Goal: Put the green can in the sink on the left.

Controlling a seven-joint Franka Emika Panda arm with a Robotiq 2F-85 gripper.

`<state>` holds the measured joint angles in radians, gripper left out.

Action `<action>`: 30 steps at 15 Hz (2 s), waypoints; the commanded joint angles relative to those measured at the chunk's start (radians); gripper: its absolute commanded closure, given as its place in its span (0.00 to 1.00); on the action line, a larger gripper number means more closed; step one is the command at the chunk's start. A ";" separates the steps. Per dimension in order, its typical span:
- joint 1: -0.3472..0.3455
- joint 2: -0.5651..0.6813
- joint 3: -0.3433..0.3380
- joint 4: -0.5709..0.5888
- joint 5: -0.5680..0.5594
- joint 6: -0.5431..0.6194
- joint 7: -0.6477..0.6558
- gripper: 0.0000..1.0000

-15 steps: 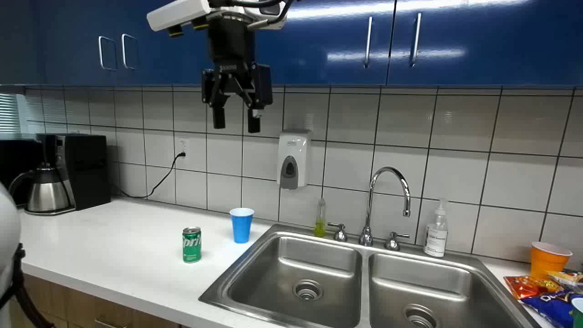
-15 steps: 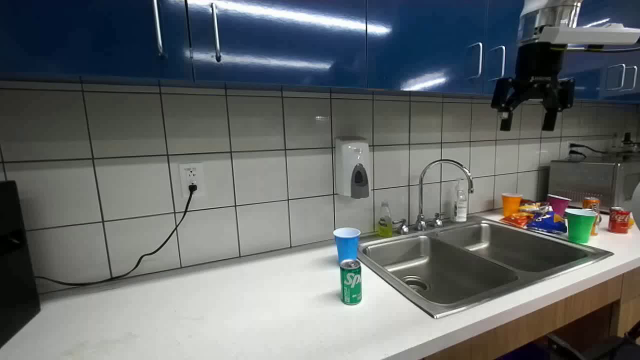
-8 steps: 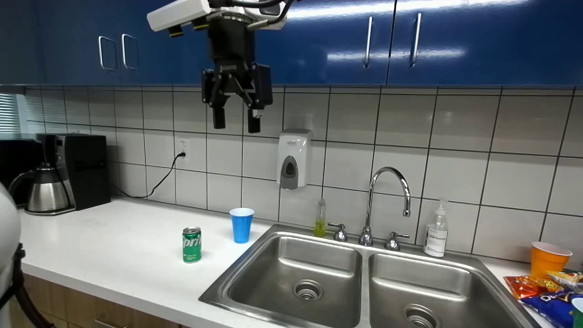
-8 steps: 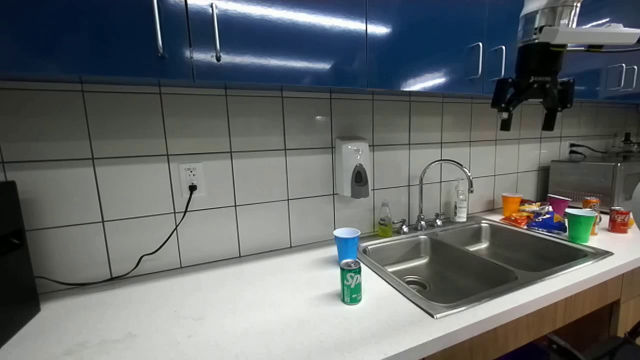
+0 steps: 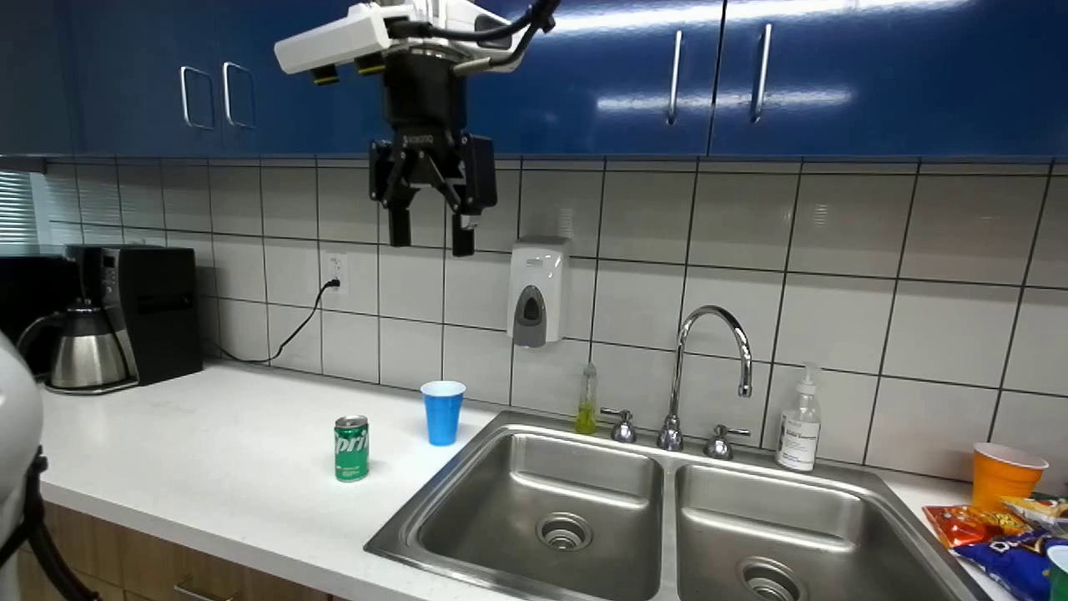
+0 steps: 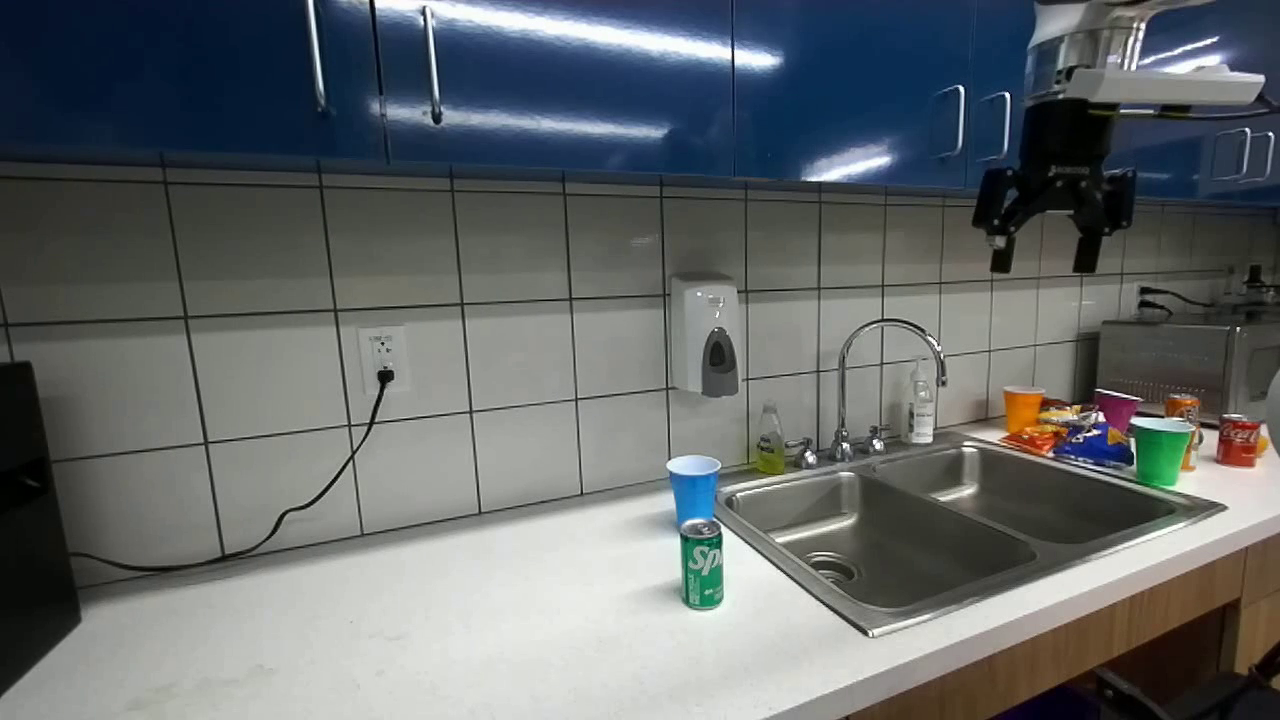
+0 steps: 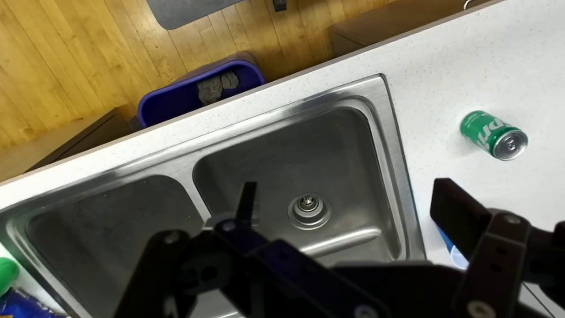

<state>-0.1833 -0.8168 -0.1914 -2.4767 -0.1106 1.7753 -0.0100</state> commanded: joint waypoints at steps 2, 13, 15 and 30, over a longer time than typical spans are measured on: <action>0.040 0.054 0.019 -0.021 0.046 0.061 -0.005 0.00; 0.126 0.217 0.080 -0.055 0.078 0.194 -0.018 0.00; 0.136 0.256 0.088 -0.054 0.086 0.237 -0.011 0.00; 0.228 0.557 0.167 -0.055 0.140 0.536 -0.019 0.00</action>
<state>0.0362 -0.3185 -0.0485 -2.5529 0.0050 2.2674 -0.0102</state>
